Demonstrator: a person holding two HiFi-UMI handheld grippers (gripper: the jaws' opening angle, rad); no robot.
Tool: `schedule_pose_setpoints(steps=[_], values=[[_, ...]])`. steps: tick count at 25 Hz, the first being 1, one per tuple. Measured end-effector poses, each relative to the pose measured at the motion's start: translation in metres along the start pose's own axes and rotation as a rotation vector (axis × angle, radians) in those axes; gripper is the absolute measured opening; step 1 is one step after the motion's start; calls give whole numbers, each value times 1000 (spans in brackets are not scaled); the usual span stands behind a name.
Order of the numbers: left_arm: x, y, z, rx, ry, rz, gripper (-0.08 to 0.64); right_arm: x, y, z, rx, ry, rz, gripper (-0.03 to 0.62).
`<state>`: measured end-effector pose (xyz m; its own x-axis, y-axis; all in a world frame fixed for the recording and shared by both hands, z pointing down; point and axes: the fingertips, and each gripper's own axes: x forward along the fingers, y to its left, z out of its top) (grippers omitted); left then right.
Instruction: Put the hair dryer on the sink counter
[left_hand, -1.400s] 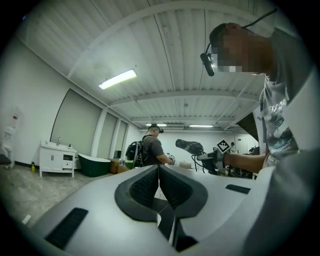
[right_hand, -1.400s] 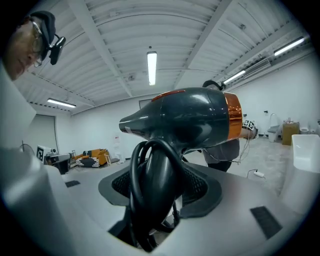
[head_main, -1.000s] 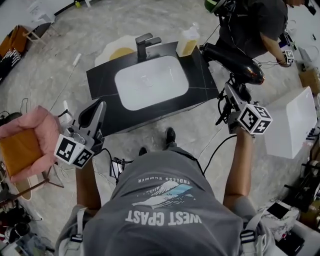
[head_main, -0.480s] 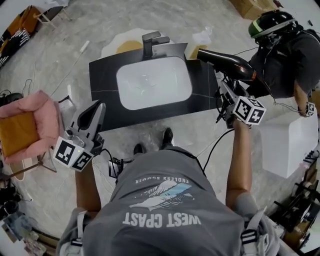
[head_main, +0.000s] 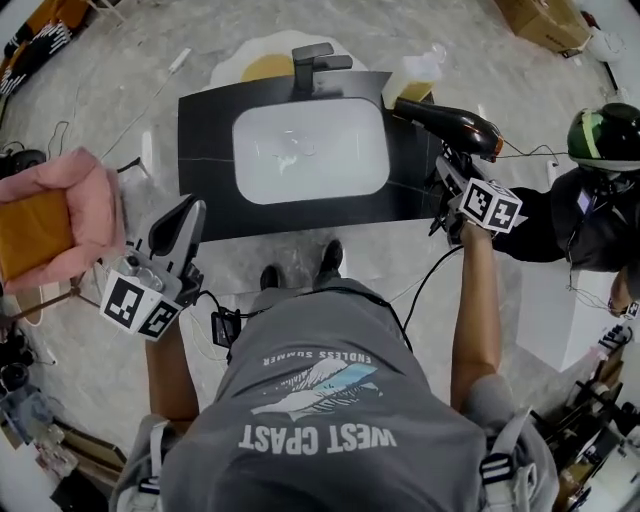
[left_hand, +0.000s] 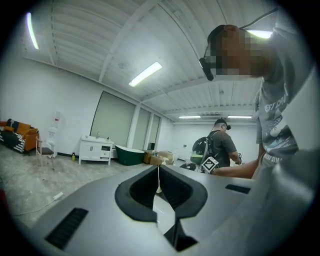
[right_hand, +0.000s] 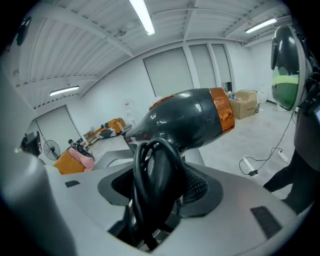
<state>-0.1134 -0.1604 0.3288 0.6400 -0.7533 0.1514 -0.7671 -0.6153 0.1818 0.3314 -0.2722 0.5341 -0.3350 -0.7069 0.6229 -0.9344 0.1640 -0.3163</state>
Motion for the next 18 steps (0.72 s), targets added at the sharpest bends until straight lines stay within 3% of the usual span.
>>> schedule_pose_setpoints(steps=[18], values=[[27, 7, -29, -59, 97, 70, 20, 101, -50, -28, 49, 161, 15, 236]])
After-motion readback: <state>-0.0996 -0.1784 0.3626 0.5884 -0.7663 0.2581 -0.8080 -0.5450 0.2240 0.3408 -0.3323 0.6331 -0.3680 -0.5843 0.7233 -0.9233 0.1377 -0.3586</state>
